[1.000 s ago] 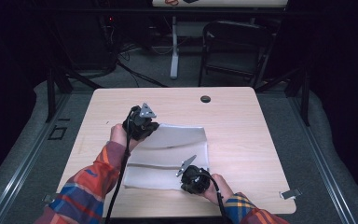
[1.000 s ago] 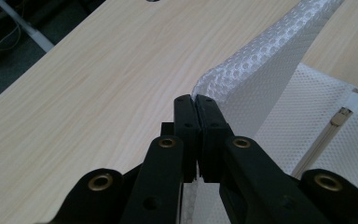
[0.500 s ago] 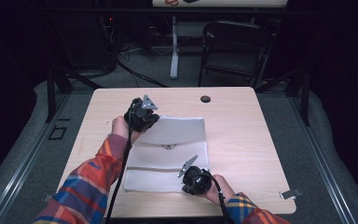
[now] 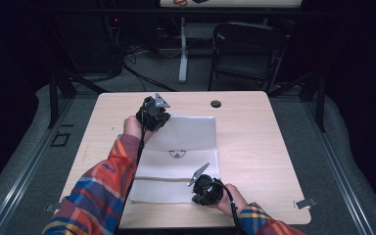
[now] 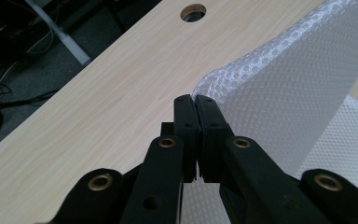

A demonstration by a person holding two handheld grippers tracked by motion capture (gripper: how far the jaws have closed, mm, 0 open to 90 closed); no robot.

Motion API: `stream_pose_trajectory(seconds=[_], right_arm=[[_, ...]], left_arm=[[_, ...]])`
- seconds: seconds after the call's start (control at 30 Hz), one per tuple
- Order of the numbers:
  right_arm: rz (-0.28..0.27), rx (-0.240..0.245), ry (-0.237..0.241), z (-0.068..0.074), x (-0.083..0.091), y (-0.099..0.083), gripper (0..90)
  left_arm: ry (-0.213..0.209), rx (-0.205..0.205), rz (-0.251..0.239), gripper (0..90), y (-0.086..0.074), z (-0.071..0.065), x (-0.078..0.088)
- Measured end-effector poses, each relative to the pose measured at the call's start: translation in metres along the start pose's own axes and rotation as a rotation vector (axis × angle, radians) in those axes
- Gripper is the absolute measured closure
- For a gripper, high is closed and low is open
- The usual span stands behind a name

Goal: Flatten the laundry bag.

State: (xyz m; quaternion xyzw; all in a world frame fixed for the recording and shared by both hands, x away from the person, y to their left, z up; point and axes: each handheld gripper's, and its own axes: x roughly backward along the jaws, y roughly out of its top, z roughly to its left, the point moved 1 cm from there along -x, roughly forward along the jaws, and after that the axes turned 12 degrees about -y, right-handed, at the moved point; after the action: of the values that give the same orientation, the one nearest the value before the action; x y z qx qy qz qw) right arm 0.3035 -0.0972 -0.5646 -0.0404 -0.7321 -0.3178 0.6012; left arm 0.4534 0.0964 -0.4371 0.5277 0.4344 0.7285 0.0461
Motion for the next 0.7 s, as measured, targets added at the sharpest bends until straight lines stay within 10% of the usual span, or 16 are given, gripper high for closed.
stream_pose_trajectory(seconds=[0.7], right_arm=[[0.012,0.003,0.007,0.001,0.001,-0.001,90.0]], left_arm=[[0.066,0.057,-0.007,87.4,0.009,0.021,-0.027]])
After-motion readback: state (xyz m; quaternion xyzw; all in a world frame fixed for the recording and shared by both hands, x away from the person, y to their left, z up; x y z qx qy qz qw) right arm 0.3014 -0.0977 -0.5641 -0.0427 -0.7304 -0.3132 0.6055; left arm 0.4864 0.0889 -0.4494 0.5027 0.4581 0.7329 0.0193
